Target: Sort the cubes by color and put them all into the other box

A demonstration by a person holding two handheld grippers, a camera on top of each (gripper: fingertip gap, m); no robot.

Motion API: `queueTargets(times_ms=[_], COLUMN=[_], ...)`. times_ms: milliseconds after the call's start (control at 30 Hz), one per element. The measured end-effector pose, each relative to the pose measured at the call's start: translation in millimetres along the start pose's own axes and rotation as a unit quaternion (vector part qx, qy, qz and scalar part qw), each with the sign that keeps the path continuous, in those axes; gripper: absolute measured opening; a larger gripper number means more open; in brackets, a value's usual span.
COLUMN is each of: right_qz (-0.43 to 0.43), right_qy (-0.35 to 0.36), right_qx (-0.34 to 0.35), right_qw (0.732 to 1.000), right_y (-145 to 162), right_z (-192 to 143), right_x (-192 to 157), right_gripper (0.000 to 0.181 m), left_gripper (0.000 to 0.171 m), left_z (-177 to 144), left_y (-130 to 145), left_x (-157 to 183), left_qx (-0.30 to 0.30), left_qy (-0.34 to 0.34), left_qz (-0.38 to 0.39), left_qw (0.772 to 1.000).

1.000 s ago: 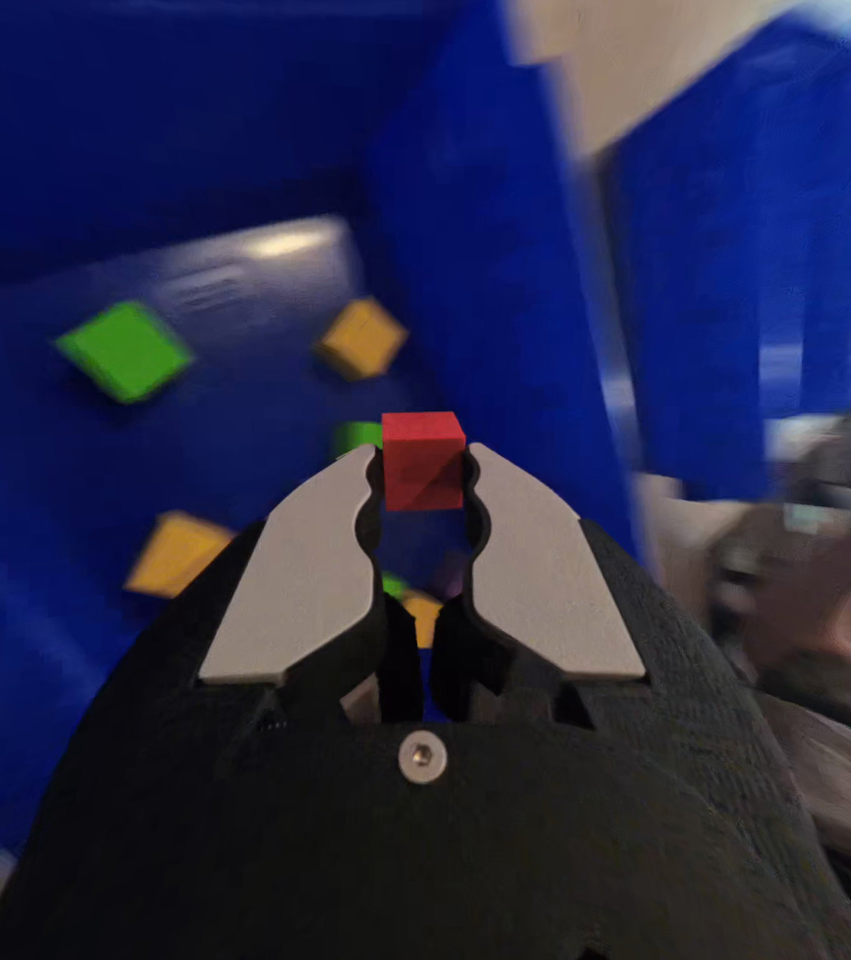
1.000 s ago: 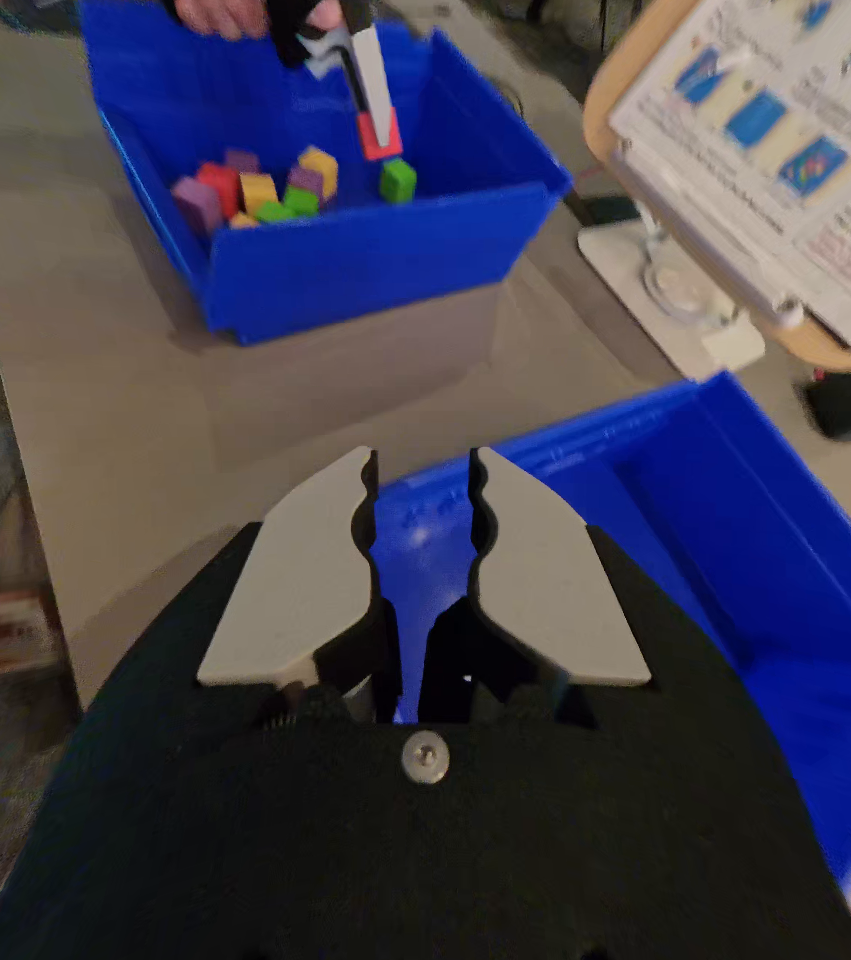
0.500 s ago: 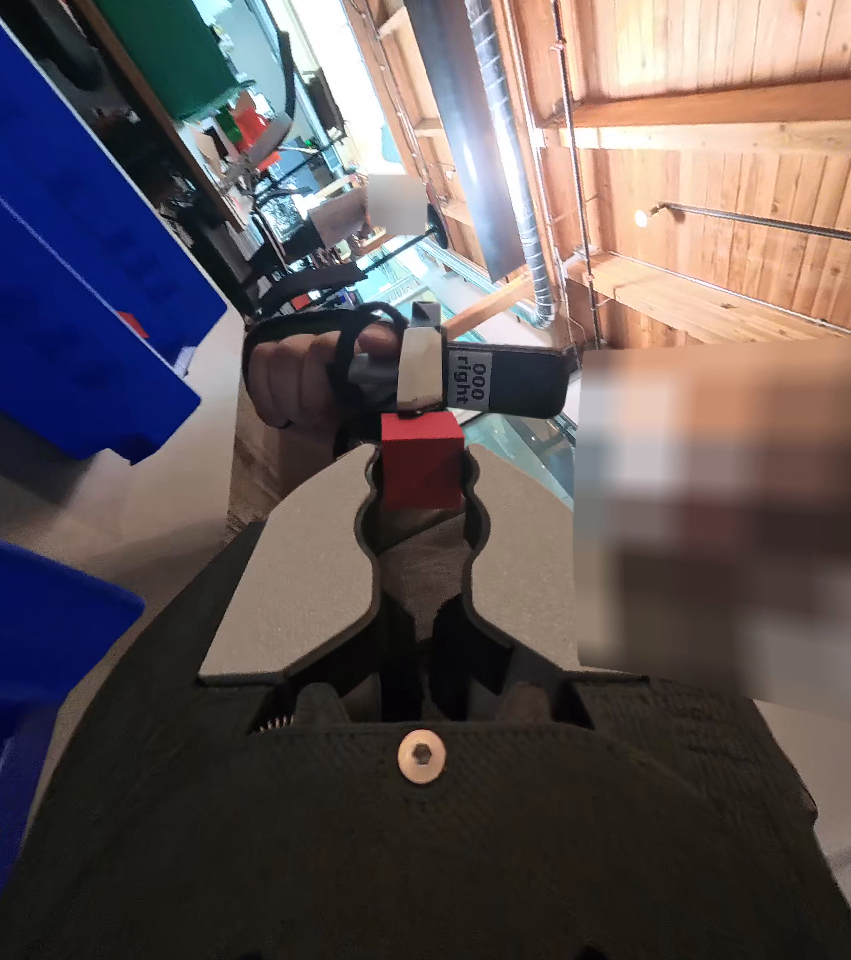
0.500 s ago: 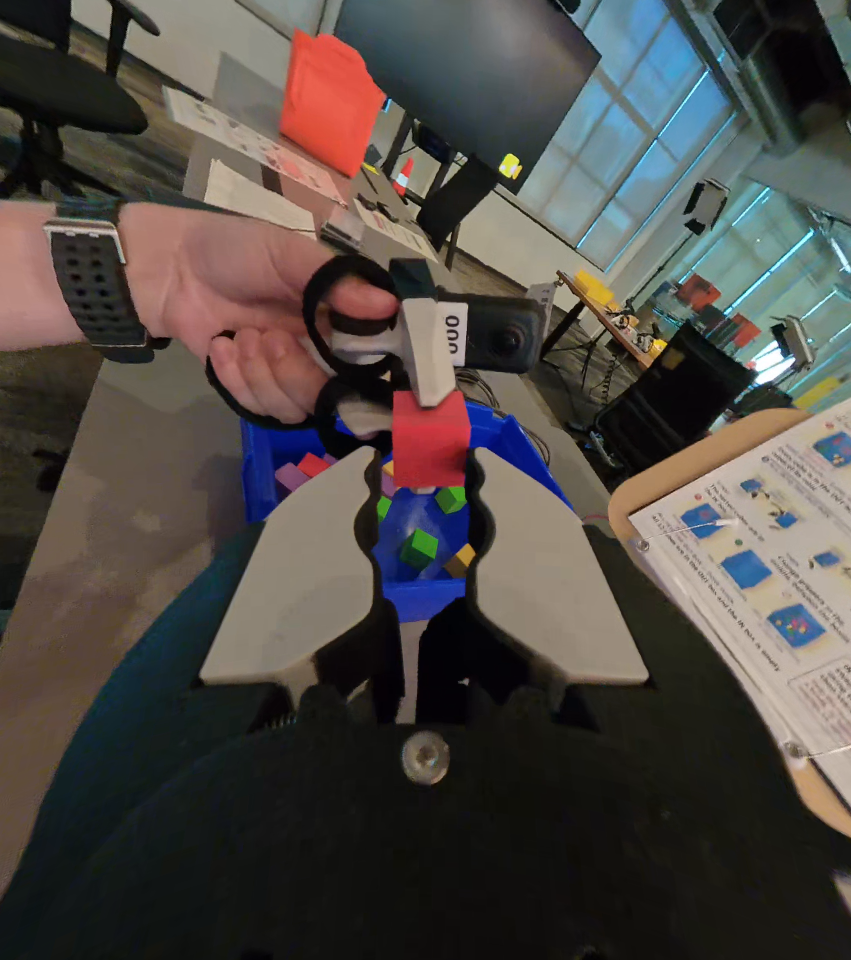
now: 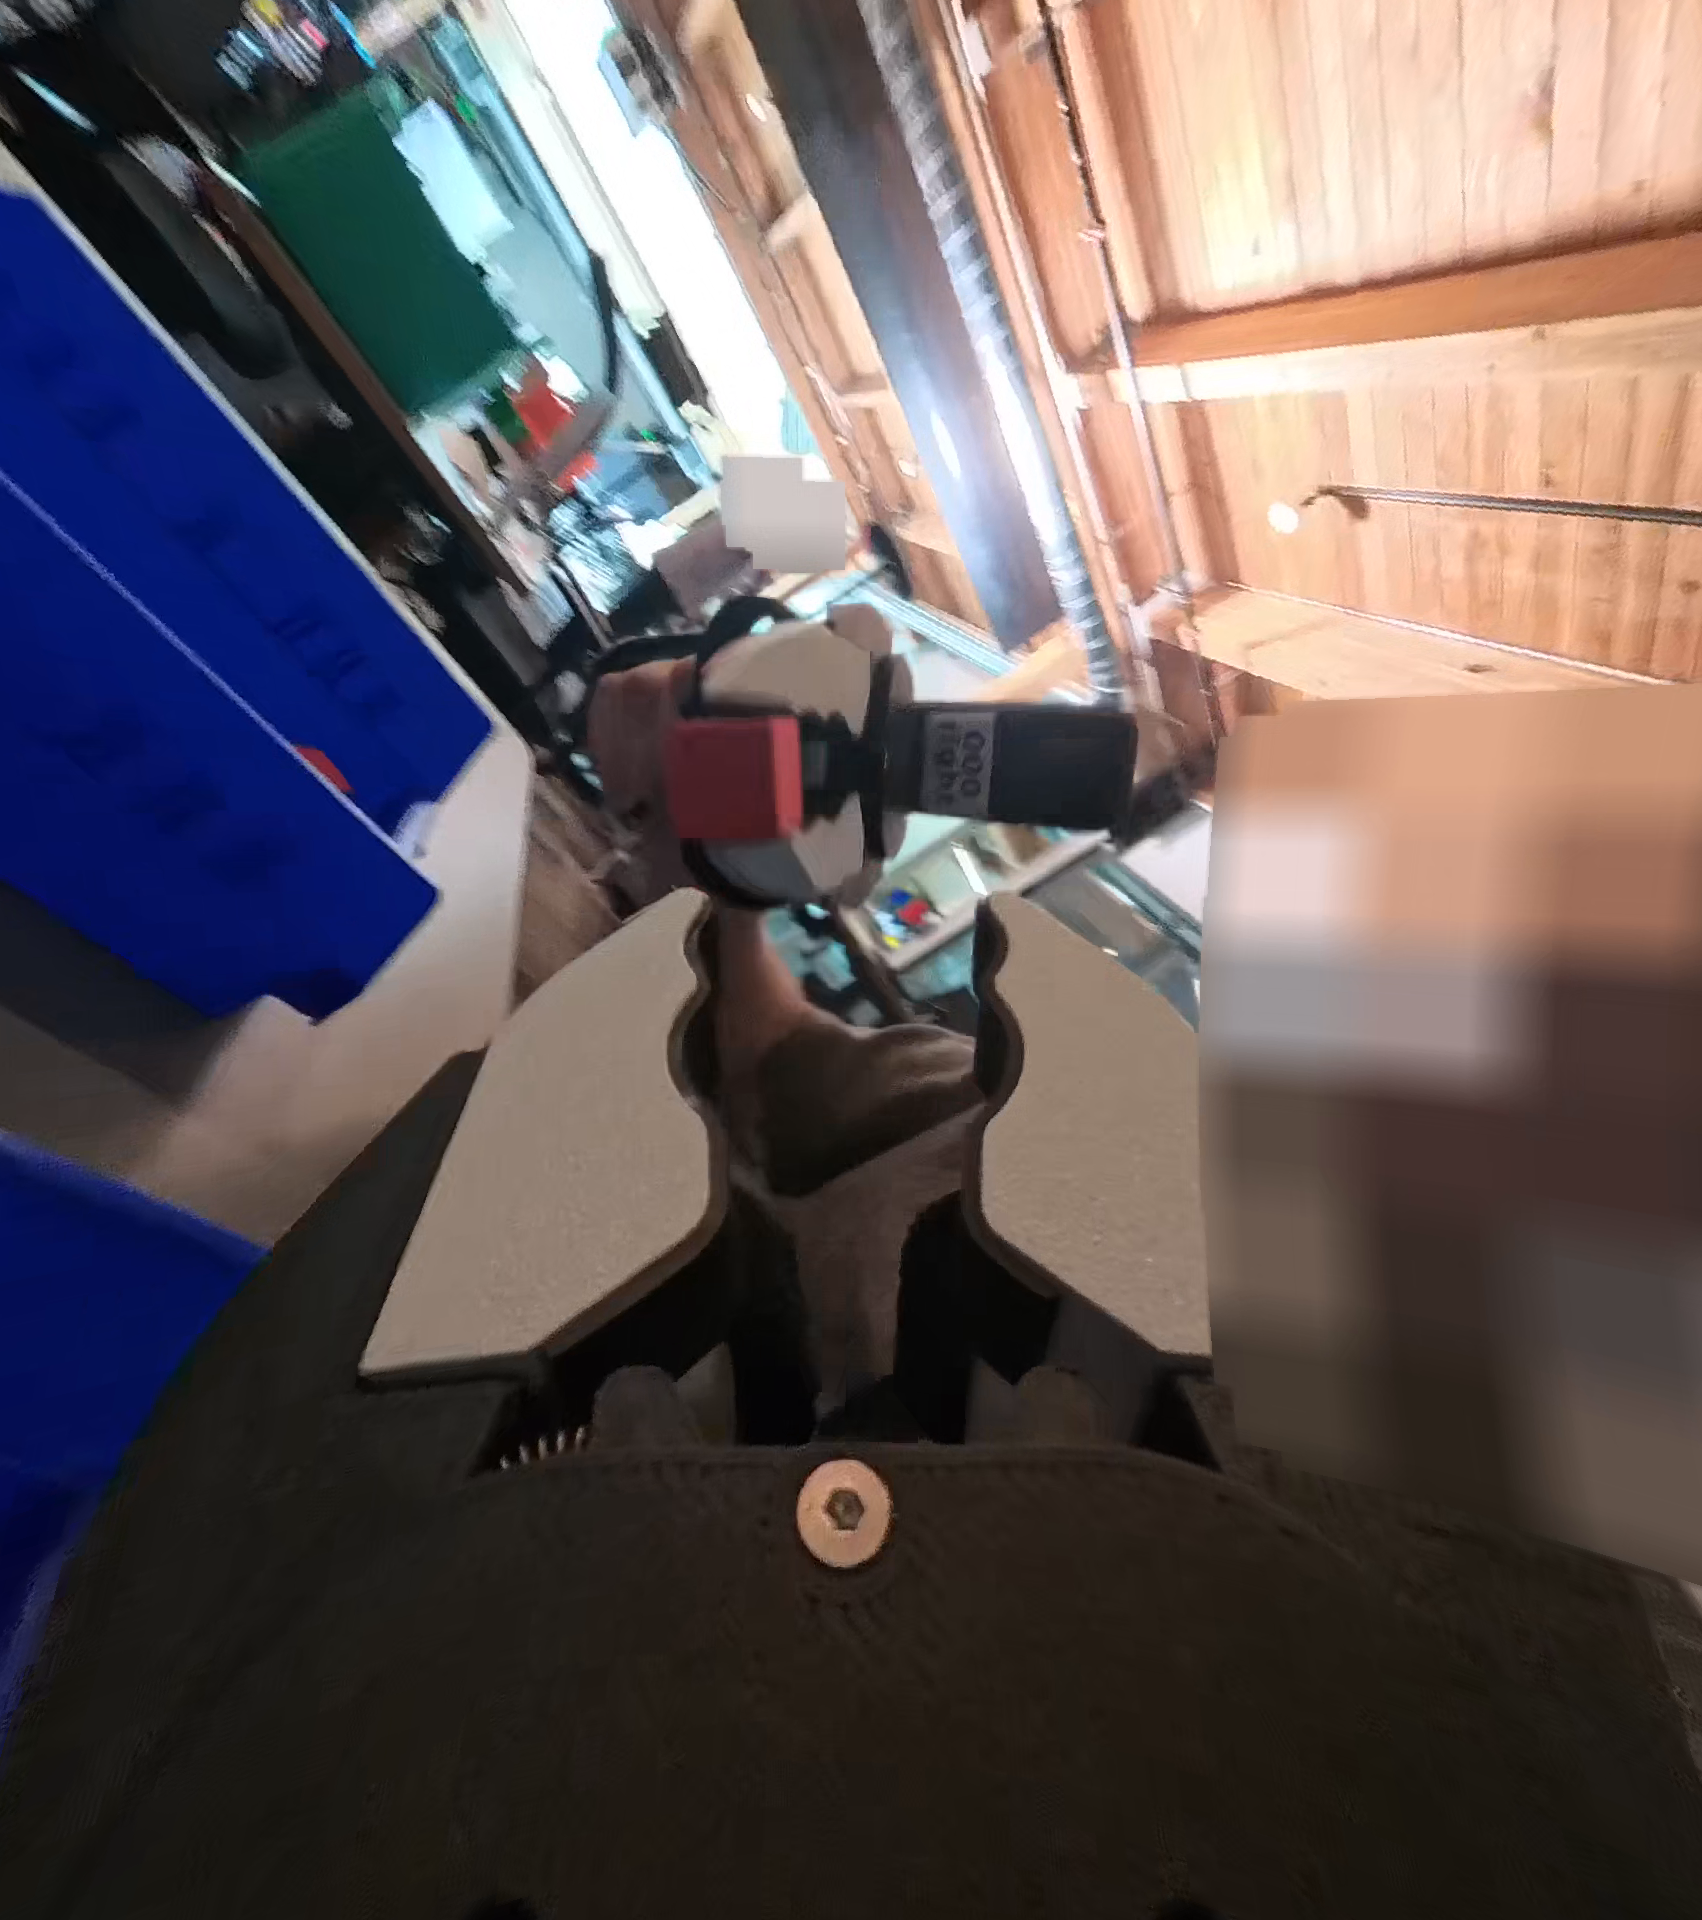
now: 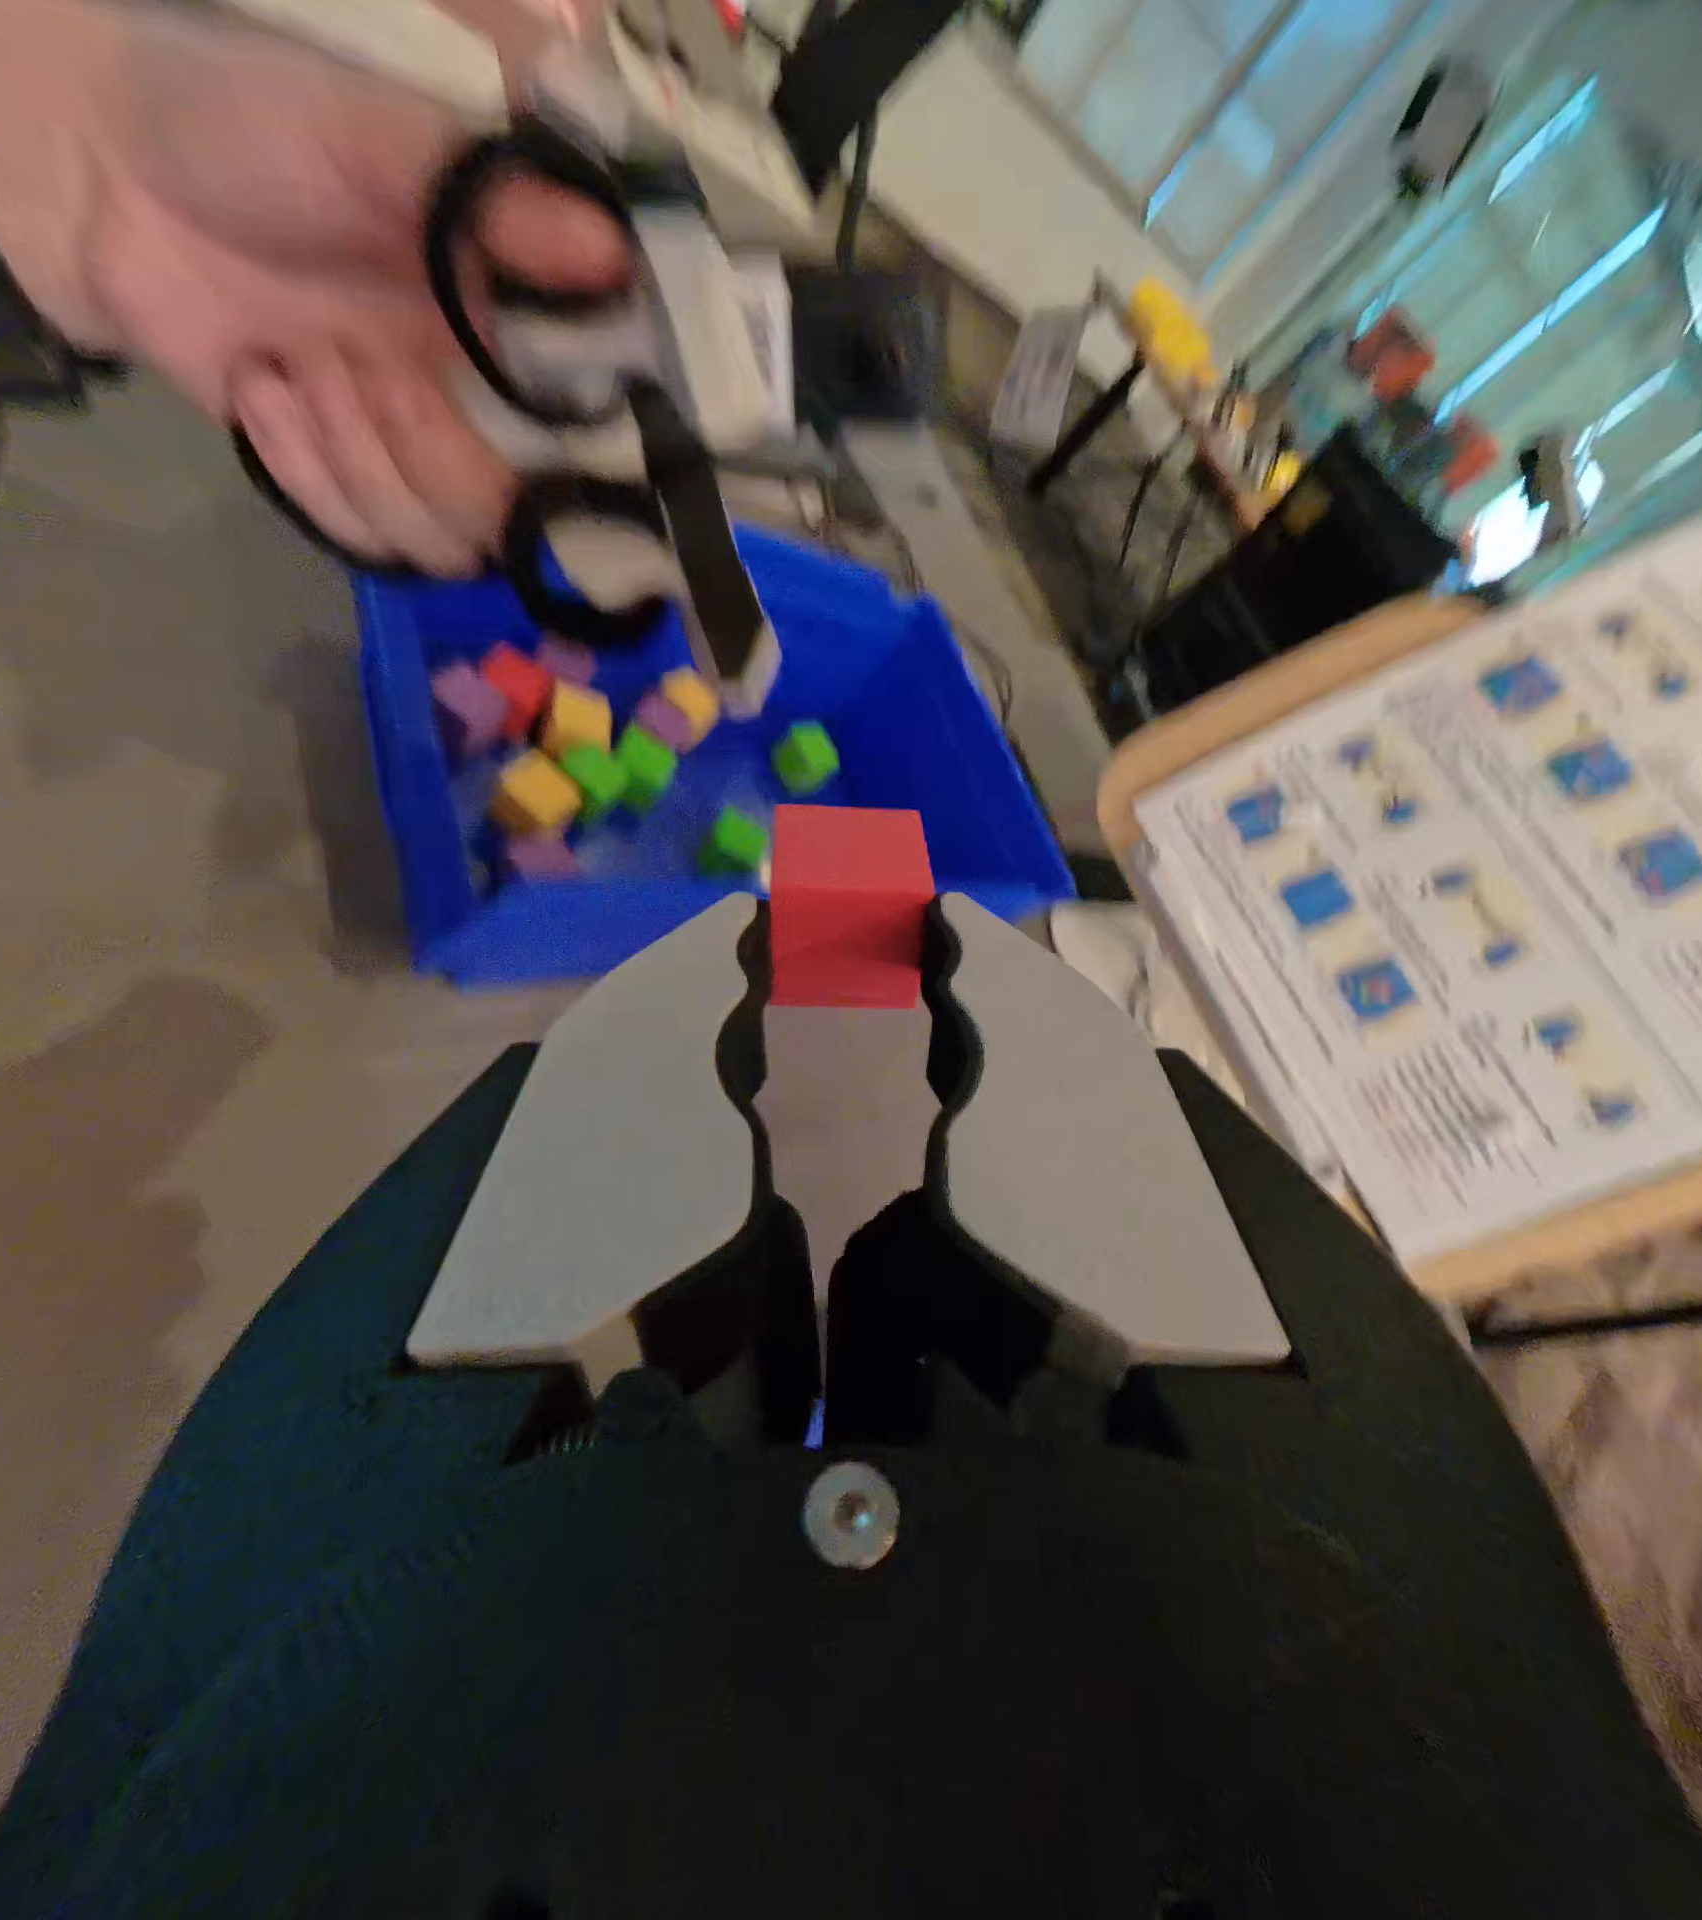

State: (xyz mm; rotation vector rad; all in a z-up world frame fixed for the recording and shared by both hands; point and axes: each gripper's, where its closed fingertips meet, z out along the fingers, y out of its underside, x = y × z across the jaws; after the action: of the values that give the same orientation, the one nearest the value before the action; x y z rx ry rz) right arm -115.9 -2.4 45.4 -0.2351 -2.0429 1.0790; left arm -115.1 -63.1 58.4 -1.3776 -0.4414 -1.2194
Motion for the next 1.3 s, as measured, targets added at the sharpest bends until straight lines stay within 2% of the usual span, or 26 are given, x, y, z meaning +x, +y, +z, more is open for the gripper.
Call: queueTargets(times_ms=[33,100,167,233,333,433,500,567,667,833,867,933,1067,1167,1233,1300], right_qz=[0.012,0.044,0.064,0.079,0.107,0.142,0.136,0.084,0.044,0.087,0.099,0.117,0.100,0.066,0.037,0.019], right_qy=[-0.006,-0.024,-0.037,-0.059,-0.101,-0.133,-0.156,-0.185,-0.226,-0.261,-0.260,-0.261,-0.246,-0.211,-0.176,-0.131], right_qx=[-0.041,-0.139,-0.253,-0.386,-0.527,-0.588,-0.600,-0.609,-0.628,-0.655,-0.660,-0.664,-0.659,-0.653,-0.627,-0.581], right_qw=[0.999,0.989,0.965,0.917,0.837,0.785,0.773,0.767,0.743,0.703,0.698,0.691,0.704,0.725,0.758,0.803], right_y=[19,62,116,181,260,298,306,310,311,311,312,310,299,279,257,230], right_z=[-12,-35,-58,-82,-112,-127,-128,-130,-134,-138,-139,-140,-139,-136,-128,-114], right_x=[11,31,47,51,38,20,12,8,1,-10,-10,-9,4,23,35,46], right_gripper=[0.027,0.027,0.027,0.027,0.028,0.028,0.028,0.028,0.028,0.030,0.039,0.044,0.043,0.043,0.042,0.041], left_gripper=[0.045,0.043,0.041,0.037,0.035,0.034,0.033,0.033,0.032,0.032,0.032,0.032,0.032,0.032,0.033,0.033], left_z=[-4,-12,-18,-24,-31,-37,-38,-40,-41,-43,-43,-45,-51,-59,-71,-91], left_y=[-2,-2,0,3,5,2,2,3,2,0,0,0,-1,-2,-2,2], left_x=[0,1,1,0,-2,1,3,4,7,14,15,15,12,-1,-23,-50], left_qx=[0.006,0.011,0.015,0.012,0.012,0.020,0.020,0.020,0.019,0.019,0.019,0.019,0.023,0.019,0.003,-0.028], left_qy=[-0.020,-0.049,-0.077,-0.101,-0.120,-0.121,-0.119,-0.116,-0.113,-0.111,-0.113,-0.115,-0.134,-0.196,-0.292,-0.409], left_qz=[0.015,0.037,0.055,0.068,0.072,0.078,0.079,0.079,0.081,0.092,0.093,0.093,0.093,0.102,0.108,0.107], left_qw=[1.000,0.998,0.995,0.992,0.990,0.989,0.990,0.990,0.990,0.989,0.989,0.989,0.986,0.975,0.950,0.906])
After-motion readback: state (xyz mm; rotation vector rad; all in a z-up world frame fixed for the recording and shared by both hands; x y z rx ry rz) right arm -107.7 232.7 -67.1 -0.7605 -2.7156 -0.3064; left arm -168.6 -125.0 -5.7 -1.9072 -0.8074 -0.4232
